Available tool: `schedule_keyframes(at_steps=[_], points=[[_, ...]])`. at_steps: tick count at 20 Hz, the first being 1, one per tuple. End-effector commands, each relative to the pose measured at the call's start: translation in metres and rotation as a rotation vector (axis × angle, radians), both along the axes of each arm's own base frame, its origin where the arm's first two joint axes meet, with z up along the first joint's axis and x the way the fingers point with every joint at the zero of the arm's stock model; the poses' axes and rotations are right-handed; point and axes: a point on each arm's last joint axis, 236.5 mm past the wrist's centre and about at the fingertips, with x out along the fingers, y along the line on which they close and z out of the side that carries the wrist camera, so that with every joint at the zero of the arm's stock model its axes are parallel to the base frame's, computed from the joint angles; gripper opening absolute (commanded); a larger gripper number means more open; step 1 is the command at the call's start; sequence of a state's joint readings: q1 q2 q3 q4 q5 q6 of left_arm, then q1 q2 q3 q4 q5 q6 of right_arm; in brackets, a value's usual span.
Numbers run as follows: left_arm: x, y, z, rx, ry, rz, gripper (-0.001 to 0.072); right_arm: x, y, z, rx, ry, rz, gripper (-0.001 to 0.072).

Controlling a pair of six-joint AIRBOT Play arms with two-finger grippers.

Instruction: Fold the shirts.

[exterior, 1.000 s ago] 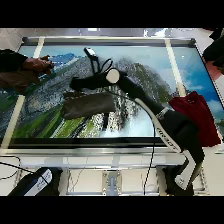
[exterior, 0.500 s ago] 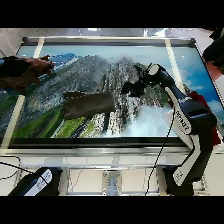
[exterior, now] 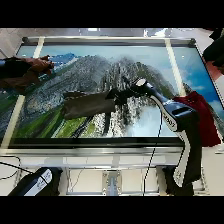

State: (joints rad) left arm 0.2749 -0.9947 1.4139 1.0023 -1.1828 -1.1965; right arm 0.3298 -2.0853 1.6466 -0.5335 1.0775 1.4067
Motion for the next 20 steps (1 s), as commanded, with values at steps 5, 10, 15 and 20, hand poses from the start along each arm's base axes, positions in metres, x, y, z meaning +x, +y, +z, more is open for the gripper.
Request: schedule_keyframes(at_steps=[5, 10, 15, 20], points=[[0.0, 0.001, -0.001, 0.004, 0.002, 0.002, 0.0014, -0.006, 0.045, 0.069, 0.088, -0.128, 0.151, 0.0011], [0.0, 0.001, -0.001, 0.003, 0.002, 0.002, 0.0014, 0.039, -0.063, 0.15, -0.1, -0.286, 0.157, 0.0012], [0.0, 0.001, -0.001, 0.003, 0.002, 0.002, 0.0014, 0.04, -0.241, 0.199, -0.386, -0.279, -0.034, 0.0012], [0.0, 0.001, -0.001, 0.002, 0.002, 0.002, 0.0014, 0.001, -0.381, 0.255, -0.493, -0.258, -0.277, 0.0011]])
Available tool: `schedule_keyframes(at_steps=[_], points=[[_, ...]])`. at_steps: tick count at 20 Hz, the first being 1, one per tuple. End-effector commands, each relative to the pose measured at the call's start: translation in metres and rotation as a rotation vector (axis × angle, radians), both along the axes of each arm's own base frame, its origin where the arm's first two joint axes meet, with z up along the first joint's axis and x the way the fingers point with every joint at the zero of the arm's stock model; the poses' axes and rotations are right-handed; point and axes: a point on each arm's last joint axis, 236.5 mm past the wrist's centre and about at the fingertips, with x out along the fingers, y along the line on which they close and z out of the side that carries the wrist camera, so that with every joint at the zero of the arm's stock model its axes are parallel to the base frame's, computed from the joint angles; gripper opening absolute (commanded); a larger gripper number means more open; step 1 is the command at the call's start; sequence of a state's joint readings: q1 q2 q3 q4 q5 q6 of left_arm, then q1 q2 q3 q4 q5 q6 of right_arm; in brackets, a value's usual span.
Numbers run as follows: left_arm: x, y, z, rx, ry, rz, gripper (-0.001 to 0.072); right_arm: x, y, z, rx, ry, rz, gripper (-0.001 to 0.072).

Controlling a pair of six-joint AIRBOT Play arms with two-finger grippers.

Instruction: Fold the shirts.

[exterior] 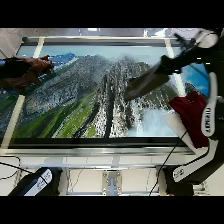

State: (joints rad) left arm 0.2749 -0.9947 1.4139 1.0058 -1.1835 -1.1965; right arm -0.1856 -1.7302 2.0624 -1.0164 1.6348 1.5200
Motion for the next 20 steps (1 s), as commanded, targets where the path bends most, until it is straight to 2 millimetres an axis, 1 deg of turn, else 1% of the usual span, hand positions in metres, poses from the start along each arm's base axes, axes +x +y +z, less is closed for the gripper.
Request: schedule_keyframes(at_steps=[1, 4, 6, 7, 8, 9, 10, 11, 13, 14, 15, 16, 17, 18, 20], points=[[0.0, 0.0, 0.0, -0.002, 0.0, 0.001, 0.0014, -0.052, -0.098, 0.034, -0.086, 0.04, -0.176, 0.0011], [0.0, 0.0, 0.0, -0.004, 0.0, 0.0, 0.0014, -0.106, -0.165, 0.056, -0.163, 0.054, -0.338, 0.0011], [0.0, 0.0, 0.0, -0.004, 0.0, -0.001, 0.0014, -0.141, -0.202, 0.068, -0.221, 0.046, -0.447, 0.0011], [0.0, 0.0, 0.0, -0.004, 0.0, 0.0, 0.0014, -0.162, -0.221, 0.071, -0.252, 0.057, -0.519, 0.0011], [0.0, 0.0, 0.0, -0.004, 0.0, 0.0, 0.0014, -0.184, -0.237, 0.07, -0.28, 0.079, -0.572, 0.0011], [0.0, 0.0, 0.0, -0.004, 0.0, 0.0, 0.0014, -0.203, -0.246, 0.064, -0.293, 0.11, -0.612, 0.0011], [0.0, 0.0, 0.0, -0.004, 0.0, 0.0, 0.0014, -0.223, -0.251, 0.053, -0.288, 0.158, -0.648, 0.0011], [0.0, 0.0, 0.0, -0.004, 0.0, 0.0, 0.0014, -0.238, -0.251, 0.037, -0.261, 0.211, -0.673, 0.0011], [0.0, 0.0, 0.0, -0.004, 0.0, 0.0, 0.0014, -0.259, -0.241, 0.002, -0.191, 0.318, -0.684, 0.0018], [0.0, 0.0, 0.0, -0.004, 0.0, 0.0, 0.0014, -0.266, -0.232, -0.013, -0.16, 0.366, -0.677, 0.0146], [0.0, 0.0, 0.0, -0.004, 0.0, 0.0, 0.0014, -0.271, -0.226, -0.022, -0.141, 0.394, -0.67, 0.0347], [0.0, 0.0, 0.0, -0.004, 0.0, 0.0, 0.0014, -0.273, -0.222, -0.026, -0.131, 0.408, -0.678, 0.0468], [0.0, 0.0, 0.0, -0.003, 0.0, 0.0, 0.0014, -0.273, -0.223, -0.022, -0.137, 0.398, -0.685, 0.0477], [0.0, 0.0, 0.0, -0.004, 0.001, 0.0, 0.0014, -0.27, -0.226, -0.012, -0.152, 0.372, -0.703, 0.0477], [0.0, 0.0, 0.0, -0.004, 0.001, 0.0, 0.0014, -0.26, -0.234, 0.018, -0.19, 0.28, -0.731, 0.0477]])
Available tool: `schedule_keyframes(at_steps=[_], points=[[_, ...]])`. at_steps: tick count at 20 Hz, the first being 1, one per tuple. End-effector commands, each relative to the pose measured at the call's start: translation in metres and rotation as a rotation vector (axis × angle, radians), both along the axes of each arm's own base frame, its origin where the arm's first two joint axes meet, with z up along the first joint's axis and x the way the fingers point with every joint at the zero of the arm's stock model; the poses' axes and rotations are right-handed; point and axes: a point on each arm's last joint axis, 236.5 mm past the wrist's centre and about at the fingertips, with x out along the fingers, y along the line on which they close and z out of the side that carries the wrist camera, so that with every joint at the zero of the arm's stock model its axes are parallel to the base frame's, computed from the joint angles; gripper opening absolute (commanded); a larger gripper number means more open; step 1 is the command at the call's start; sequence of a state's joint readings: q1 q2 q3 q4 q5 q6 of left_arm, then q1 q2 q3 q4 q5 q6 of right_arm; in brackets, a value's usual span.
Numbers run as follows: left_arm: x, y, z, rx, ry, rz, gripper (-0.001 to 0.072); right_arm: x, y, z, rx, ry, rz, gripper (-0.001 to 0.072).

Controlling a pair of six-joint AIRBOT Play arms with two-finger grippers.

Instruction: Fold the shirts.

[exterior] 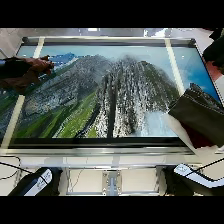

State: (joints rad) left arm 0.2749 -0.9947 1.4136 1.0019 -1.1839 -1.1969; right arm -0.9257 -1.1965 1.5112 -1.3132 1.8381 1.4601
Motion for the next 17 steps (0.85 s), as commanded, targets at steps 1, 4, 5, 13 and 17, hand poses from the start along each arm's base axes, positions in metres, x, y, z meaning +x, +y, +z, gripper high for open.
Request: schedule_keyframes(at_steps=[1, 4, 5, 13, 17], points=[[0.0, 0.0, -0.001, -0.001, 0.003, 0.002, 0.0015, 0.011, -0.002, 0.037, -0.059, -0.102, -0.014, 0.0476], [-0.005, -0.002, -0.005, -0.017, 0.034, -0.001, 0.0015, 0.047, 0.02, 0.093, -0.062, -0.331, 0.073, 0.0475], [-0.005, -0.002, -0.005, -0.017, 0.034, -0.001, 0.0015, 0.059, 0.037, 0.113, -0.028, -0.419, 0.117, 0.0475], [-0.005, -0.002, -0.005, -0.017, 0.034, -0.001, 0.0015, 0.1, 0.169, 0.176, 0.183, -0.678, 0.487, 0.0474], [-0.004, -0.002, -0.005, -0.017, 0.033, -0.001, 0.0014, 0.102, 0.202, 0.169, 0.193, -0.642, 0.592, 0.0474]])
